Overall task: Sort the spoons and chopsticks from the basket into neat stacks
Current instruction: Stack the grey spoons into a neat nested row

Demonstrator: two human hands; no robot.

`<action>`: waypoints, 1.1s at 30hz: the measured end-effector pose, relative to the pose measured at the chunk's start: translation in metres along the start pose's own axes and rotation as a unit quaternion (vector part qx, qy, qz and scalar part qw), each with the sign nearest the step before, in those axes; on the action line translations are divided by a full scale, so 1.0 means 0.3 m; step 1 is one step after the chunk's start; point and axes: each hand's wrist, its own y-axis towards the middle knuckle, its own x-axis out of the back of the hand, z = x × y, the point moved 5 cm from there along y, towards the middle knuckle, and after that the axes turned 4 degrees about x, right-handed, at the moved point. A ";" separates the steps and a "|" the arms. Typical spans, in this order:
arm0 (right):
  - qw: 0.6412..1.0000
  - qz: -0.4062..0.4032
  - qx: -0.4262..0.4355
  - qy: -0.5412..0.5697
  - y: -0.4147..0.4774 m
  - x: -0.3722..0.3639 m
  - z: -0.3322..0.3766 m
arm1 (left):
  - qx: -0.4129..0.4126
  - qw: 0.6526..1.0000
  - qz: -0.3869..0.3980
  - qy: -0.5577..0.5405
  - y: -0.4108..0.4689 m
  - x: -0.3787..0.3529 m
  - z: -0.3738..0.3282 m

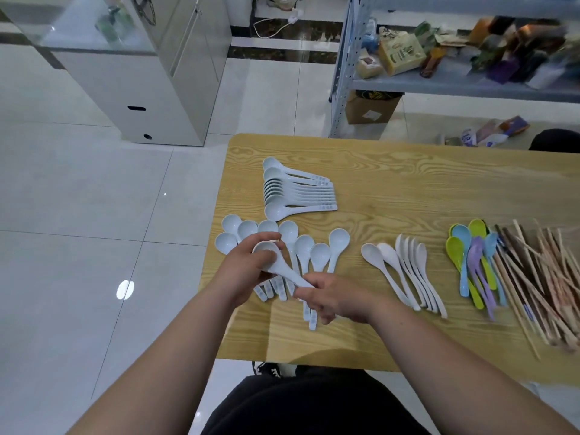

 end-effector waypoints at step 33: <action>0.799 -0.310 0.078 -0.510 0.723 0.826 0.340 | -0.332 0.646 -0.082 0.683 0.727 -0.087 -0.159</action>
